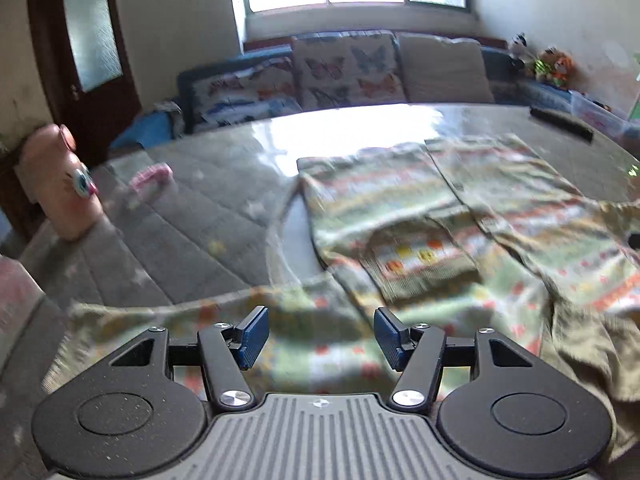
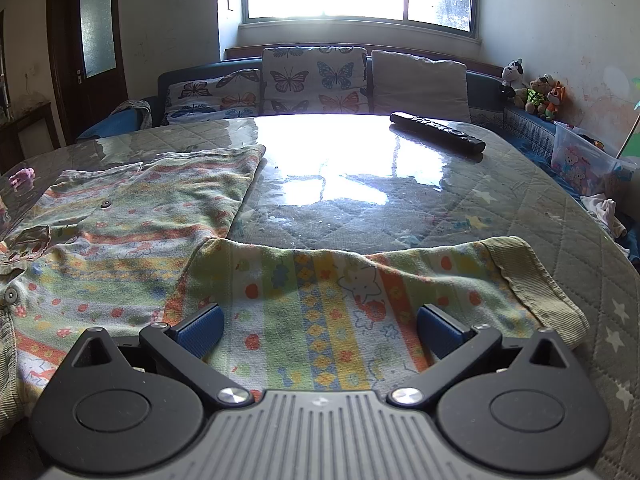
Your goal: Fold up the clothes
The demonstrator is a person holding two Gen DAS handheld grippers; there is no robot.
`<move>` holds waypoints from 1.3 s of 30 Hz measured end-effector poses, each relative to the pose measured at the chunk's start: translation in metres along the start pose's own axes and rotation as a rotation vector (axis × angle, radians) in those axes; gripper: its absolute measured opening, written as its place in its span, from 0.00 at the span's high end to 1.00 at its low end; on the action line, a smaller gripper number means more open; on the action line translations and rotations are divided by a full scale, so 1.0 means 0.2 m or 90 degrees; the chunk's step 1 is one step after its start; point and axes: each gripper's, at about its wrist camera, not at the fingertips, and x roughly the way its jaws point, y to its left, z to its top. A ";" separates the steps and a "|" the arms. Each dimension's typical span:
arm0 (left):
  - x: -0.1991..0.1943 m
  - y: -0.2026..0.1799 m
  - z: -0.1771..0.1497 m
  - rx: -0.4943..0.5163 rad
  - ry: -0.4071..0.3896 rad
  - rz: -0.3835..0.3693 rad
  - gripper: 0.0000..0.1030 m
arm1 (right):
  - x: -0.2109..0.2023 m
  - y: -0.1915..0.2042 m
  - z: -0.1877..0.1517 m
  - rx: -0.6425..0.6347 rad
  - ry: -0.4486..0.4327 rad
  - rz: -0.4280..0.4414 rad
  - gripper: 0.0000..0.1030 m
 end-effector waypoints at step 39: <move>-0.17 0.57 -0.27 -0.097 0.031 0.130 0.40 | 0.00 0.00 0.00 0.000 0.000 0.000 0.00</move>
